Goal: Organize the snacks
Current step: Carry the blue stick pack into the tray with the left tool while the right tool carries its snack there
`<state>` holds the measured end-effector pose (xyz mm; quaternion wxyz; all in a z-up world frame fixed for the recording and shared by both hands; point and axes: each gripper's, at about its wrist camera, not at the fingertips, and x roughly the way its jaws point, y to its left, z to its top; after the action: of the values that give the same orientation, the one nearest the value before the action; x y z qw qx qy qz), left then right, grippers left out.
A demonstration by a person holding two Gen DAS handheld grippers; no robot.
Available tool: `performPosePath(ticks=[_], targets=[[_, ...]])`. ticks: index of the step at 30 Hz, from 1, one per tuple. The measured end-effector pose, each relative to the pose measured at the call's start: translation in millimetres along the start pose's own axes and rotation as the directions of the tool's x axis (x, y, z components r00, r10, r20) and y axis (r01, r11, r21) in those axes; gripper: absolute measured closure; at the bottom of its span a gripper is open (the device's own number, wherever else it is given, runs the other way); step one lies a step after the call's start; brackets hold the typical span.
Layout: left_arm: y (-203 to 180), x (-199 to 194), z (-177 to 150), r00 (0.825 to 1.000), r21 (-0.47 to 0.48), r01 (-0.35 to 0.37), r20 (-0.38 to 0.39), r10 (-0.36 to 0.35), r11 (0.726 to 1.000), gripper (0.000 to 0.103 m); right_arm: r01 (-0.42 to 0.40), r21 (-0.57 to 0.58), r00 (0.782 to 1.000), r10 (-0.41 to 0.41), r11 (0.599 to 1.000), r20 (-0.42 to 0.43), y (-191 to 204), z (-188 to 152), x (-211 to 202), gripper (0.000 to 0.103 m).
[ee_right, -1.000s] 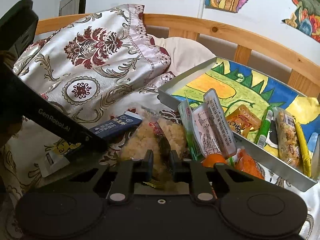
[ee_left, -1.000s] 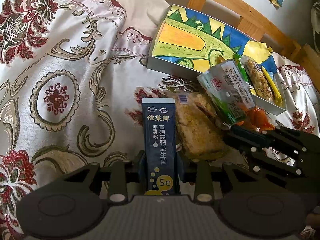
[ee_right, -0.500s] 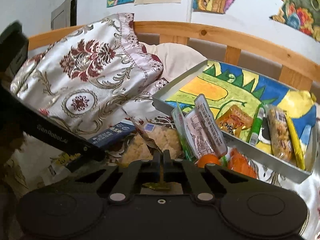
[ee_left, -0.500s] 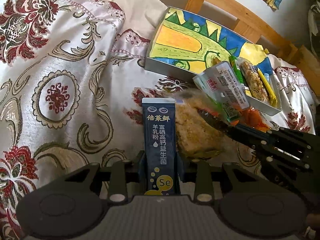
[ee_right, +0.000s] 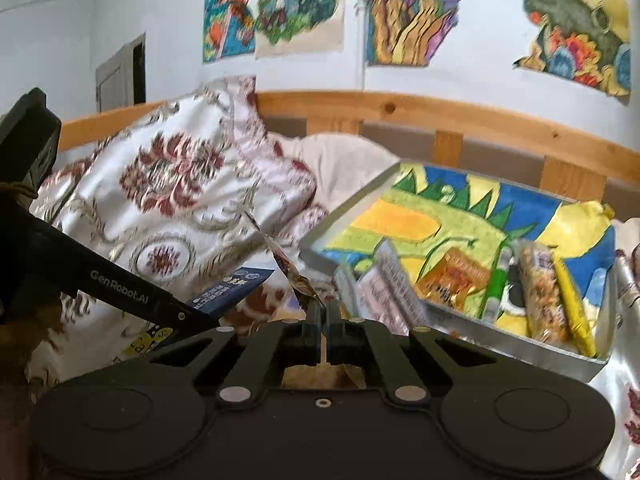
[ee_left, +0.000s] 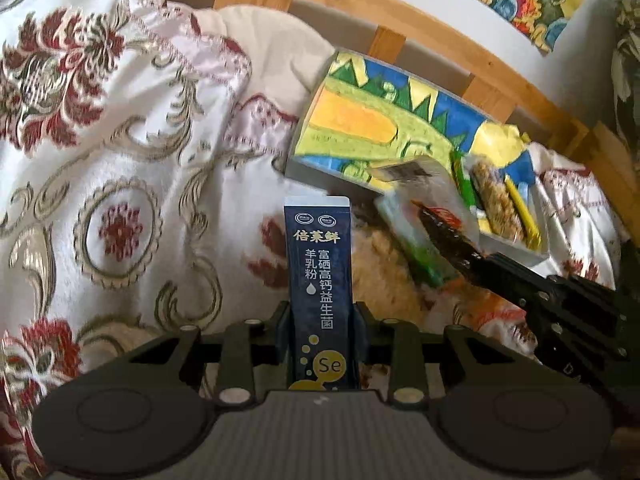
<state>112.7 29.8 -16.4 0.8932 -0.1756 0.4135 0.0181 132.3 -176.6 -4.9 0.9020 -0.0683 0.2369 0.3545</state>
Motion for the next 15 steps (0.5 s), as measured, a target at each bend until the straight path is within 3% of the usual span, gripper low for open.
performPosePath(ticks=[9,15], targets=[[-19,11,60,0.997,-0.033,0.032,0.077,-0.029,0.999,0.068,0.115,0.084,0.982,-0.126,0.99,0.139,-38,21,-4,0.102],[-45,41,106,0.991,-0.065,0.054,0.129,-0.046,0.996,0.068,0.206,0.212,0.958,-0.242,0.955,0.157,-83,23,8,0.102]])
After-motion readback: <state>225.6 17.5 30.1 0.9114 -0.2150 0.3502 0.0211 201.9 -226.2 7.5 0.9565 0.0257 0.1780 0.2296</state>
